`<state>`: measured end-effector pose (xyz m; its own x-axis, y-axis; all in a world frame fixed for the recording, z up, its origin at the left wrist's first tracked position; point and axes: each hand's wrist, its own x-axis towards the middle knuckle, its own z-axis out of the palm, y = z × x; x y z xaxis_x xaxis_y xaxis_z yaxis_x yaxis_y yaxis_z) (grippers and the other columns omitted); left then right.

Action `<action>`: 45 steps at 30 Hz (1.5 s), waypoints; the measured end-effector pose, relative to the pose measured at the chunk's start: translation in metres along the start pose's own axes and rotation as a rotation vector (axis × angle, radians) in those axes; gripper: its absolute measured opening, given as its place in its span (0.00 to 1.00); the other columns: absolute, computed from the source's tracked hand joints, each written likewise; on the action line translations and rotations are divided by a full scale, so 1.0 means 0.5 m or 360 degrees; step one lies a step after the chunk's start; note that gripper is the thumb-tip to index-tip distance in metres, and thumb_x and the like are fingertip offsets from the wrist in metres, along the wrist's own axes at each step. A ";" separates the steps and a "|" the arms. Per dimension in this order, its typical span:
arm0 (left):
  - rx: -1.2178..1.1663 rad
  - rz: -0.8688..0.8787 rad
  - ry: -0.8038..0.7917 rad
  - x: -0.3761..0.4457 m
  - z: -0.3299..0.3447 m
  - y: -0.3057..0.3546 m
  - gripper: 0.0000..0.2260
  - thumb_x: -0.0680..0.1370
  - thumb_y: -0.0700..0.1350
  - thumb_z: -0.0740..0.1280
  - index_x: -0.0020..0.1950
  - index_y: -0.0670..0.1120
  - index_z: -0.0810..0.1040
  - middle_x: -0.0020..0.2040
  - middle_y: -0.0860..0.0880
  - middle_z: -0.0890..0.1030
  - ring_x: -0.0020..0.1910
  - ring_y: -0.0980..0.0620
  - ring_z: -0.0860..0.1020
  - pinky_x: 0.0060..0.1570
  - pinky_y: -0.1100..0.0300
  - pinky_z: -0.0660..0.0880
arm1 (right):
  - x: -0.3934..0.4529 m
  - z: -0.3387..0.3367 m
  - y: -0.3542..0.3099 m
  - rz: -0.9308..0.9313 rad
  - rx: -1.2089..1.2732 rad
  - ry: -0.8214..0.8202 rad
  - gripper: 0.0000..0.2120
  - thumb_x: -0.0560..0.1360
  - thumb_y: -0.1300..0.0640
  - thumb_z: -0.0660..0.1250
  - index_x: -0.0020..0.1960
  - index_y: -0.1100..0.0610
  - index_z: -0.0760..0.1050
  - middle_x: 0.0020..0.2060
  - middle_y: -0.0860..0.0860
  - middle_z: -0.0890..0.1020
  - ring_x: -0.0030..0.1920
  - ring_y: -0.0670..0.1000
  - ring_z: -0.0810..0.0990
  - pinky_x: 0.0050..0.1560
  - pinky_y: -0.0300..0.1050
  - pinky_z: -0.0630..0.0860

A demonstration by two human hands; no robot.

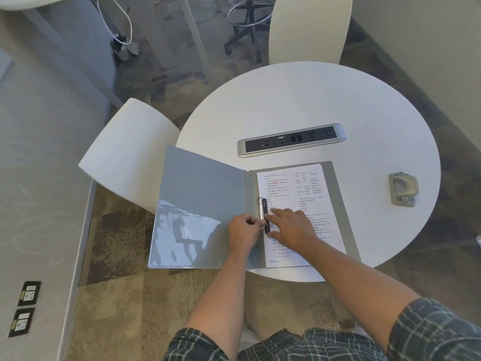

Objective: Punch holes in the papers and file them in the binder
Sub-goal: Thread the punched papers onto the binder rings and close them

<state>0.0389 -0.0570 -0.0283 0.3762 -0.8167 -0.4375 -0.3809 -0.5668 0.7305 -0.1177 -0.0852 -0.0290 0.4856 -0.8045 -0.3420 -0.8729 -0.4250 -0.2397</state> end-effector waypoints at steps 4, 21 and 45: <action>0.0029 0.0003 0.0024 -0.006 0.001 0.001 0.08 0.74 0.46 0.78 0.39 0.43 0.84 0.35 0.48 0.86 0.40 0.44 0.86 0.43 0.49 0.85 | 0.001 0.013 -0.005 -0.0020 -0.0080 0.0051 0.28 0.83 0.40 0.60 0.80 0.47 0.63 0.79 0.48 0.65 0.76 0.53 0.68 0.69 0.55 0.68; 0.0131 -0.0067 0.0012 0.000 -0.004 0.018 0.13 0.72 0.47 0.79 0.37 0.40 0.82 0.35 0.45 0.85 0.33 0.50 0.81 0.40 0.48 0.83 | 0.009 0.036 -0.018 0.0098 0.0058 0.0190 0.26 0.82 0.53 0.63 0.79 0.52 0.65 0.73 0.49 0.75 0.65 0.55 0.78 0.61 0.52 0.74; 0.1304 0.0135 0.0797 0.021 -0.220 0.180 0.43 0.73 0.49 0.71 0.83 0.52 0.52 0.82 0.31 0.47 0.81 0.31 0.48 0.76 0.39 0.55 | 0.015 -0.010 0.027 -0.0072 0.0281 -0.0319 0.38 0.81 0.49 0.66 0.84 0.45 0.49 0.83 0.43 0.53 0.78 0.55 0.65 0.73 0.58 0.68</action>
<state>0.1014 -0.1049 0.0905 0.5650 -0.8250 0.0128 -0.8234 -0.5627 0.0733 -0.1261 -0.0990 -0.0302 0.5391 -0.6806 -0.4961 -0.8367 -0.3656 -0.4077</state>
